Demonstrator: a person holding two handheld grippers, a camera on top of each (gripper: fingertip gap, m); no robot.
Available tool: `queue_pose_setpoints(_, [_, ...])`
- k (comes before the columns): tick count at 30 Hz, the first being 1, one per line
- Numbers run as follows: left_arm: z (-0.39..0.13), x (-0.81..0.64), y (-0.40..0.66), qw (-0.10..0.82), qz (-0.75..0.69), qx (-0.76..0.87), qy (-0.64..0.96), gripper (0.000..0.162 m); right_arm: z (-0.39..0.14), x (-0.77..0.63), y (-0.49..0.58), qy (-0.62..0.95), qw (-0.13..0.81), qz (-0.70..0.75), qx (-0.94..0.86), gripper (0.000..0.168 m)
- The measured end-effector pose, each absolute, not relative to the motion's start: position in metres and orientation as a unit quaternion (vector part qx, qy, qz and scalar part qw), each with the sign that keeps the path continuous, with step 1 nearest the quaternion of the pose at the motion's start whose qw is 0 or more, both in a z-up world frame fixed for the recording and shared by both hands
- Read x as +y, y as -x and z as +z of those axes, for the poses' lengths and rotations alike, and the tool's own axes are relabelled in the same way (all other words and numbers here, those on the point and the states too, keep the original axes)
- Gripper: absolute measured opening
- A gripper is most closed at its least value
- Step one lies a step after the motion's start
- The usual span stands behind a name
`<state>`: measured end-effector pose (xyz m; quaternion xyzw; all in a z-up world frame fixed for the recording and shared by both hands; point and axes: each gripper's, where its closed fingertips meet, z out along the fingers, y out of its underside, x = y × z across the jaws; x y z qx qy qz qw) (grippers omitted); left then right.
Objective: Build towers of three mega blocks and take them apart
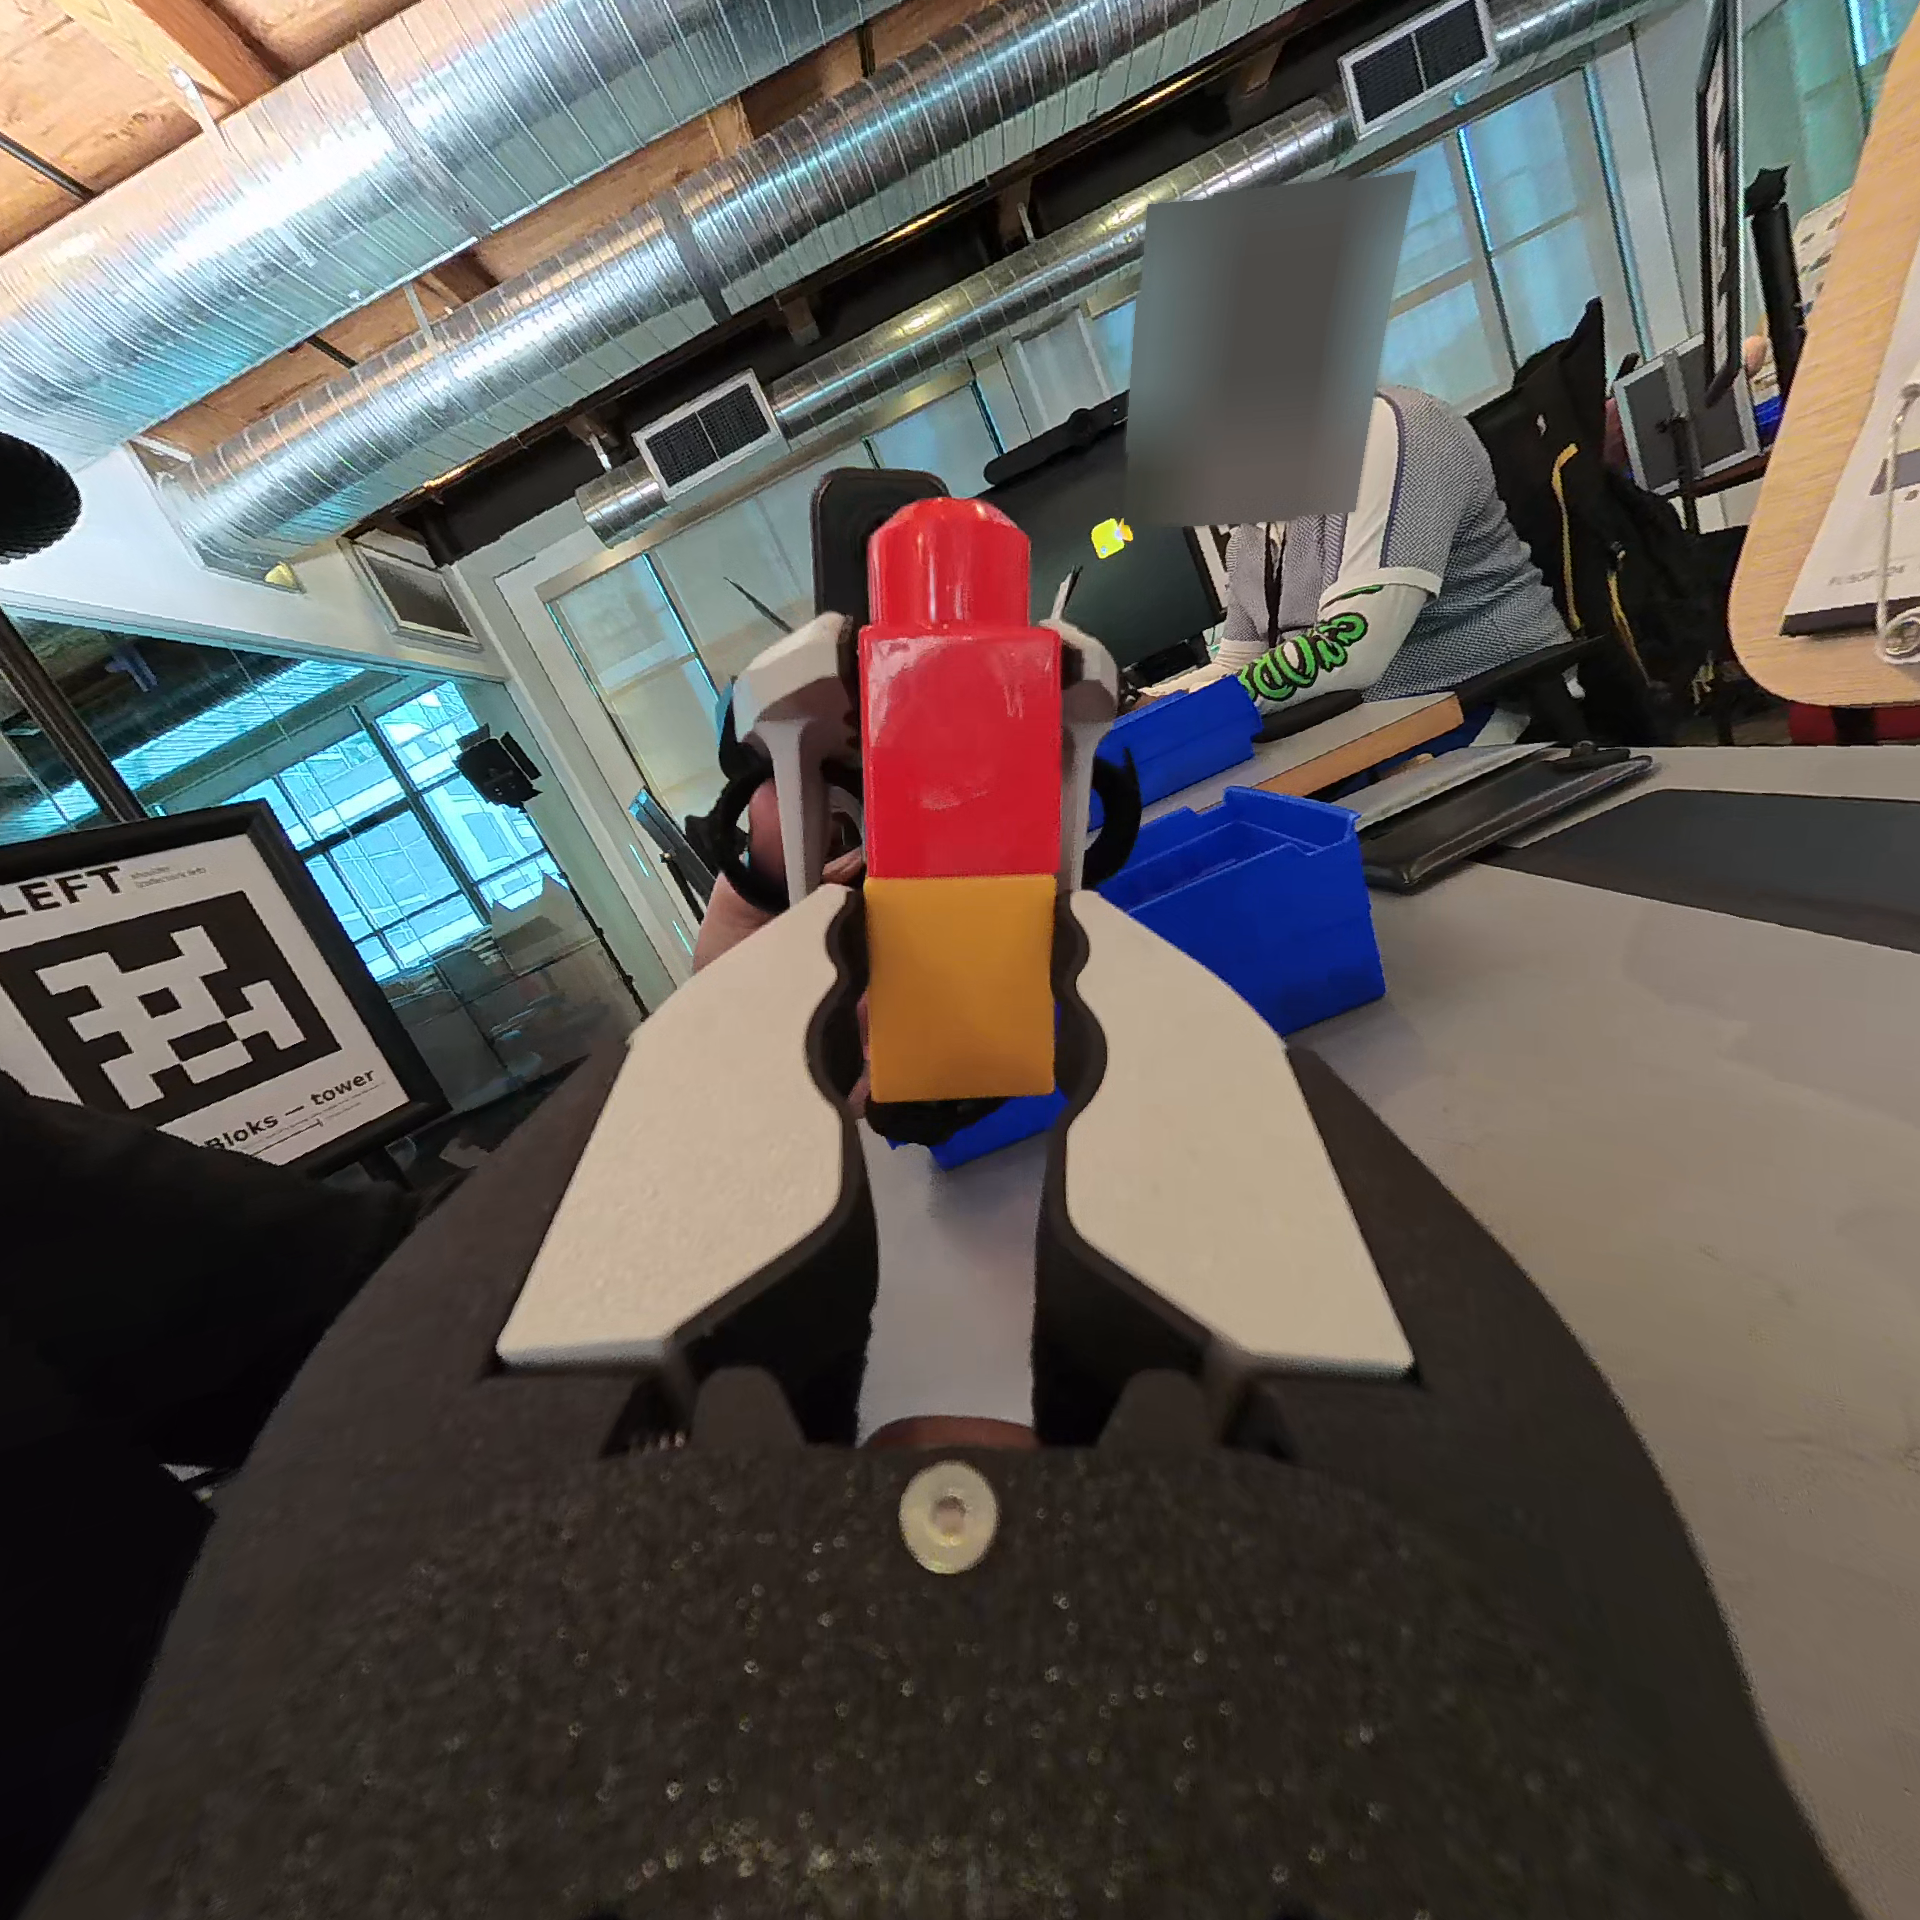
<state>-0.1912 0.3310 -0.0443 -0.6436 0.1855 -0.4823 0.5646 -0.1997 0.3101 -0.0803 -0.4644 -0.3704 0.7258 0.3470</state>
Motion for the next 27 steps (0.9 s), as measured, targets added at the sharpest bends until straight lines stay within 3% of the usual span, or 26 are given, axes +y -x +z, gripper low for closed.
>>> queue_pose_setpoints(19, [-0.058,0.319,0.191,0.532,-0.476,0.221,0.664,0.036,-0.091,0.302,0.198,0.471,0.312,0.726,-0.391,0.034])
queue_pose_setpoints(27, [-0.073,0.301,0.195,0.478,-0.441,0.284,0.704,0.036,-0.106,0.285,0.203,0.473,0.276,0.702,-0.456,0.034])
